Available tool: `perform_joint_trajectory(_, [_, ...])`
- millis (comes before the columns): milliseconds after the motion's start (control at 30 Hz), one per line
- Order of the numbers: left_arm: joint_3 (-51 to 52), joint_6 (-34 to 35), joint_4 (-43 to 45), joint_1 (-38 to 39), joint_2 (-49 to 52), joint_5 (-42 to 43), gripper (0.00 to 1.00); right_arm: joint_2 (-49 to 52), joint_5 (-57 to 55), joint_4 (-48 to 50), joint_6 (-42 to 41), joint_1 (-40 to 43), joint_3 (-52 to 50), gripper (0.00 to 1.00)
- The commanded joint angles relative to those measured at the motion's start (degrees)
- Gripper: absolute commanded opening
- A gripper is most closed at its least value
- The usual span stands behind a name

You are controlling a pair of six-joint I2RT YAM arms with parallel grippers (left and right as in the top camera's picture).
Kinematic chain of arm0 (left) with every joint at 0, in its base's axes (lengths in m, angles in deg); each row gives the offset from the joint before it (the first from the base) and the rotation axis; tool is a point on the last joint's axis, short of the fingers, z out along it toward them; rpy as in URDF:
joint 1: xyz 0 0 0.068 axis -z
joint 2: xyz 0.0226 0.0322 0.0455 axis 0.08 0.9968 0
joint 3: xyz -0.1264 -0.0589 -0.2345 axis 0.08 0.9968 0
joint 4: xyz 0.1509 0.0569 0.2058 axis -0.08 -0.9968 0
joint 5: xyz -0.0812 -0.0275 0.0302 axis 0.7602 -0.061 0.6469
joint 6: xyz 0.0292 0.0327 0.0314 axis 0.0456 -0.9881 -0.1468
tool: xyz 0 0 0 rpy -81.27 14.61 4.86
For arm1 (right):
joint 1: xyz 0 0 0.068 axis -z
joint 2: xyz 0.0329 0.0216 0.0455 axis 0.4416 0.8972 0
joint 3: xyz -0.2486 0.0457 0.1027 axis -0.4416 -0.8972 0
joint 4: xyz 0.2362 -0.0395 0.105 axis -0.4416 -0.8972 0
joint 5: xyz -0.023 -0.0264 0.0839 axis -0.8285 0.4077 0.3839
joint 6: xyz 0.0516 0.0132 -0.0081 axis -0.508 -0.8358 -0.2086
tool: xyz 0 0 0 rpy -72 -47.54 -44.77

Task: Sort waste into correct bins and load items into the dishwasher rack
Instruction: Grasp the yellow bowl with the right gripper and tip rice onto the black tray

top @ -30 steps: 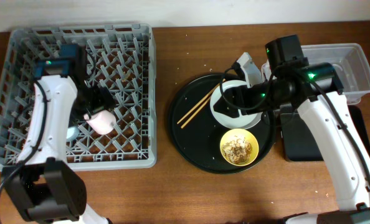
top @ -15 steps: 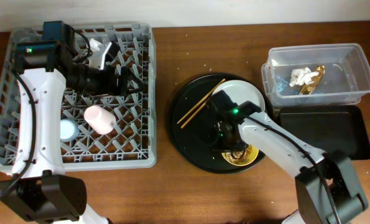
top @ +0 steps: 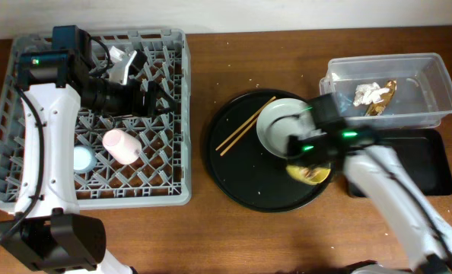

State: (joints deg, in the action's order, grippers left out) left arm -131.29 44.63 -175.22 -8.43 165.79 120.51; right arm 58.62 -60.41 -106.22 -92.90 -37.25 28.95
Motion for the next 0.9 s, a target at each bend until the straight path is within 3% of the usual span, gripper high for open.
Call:
perform_joint_trajectory(0, [-0.98,-1.33,0.24,-0.09,-0.17,0.57,0.99,-1.92,12.92,0.22,8.55,14.14,1.01,0.04])
perform_joint_trajectory(167, [-0.98,-1.33,0.26,-0.09,-0.17,0.59,0.99,1.68,29.49,4.02,19.06,41.44,0.83,0.04])
perform_joint_trajectory(233, [-0.98,-1.33,0.26,-0.09,-0.17,0.59,0.99,4.22,36.68,6.56,22.80,47.21,-0.07,0.04])
perform_joint_trajectory(367, [-0.98,-1.33,0.24,-0.09,-0.17,0.59,0.99,14.95,61.81,11.76,23.63,59.30,-0.37,0.04])
perform_joint_trajectory(500, [-0.98,-1.33,0.26,-0.09,-0.17,0.59,0.99,19.78,64.94,9.29,23.56,64.39,-0.44,0.04])
perform_joint_trajectory(767, [-0.98,-1.33,0.24,-0.09,-0.17,0.59,0.99,19.80,72.39,7.10,26.97,65.44,-0.48,0.04])
perform_joint_trajectory(833, [-0.98,-1.33,0.24,-0.09,-0.17,0.59,0.99,19.80,70.75,3.52,33.86,65.44,-0.55,0.04])
perform_joint_trajectory(867, [-0.98,-1.33,0.24,-0.09,-0.17,0.59,0.99,20.04,66.20,3.45,31.82,65.44,-0.52,0.04])
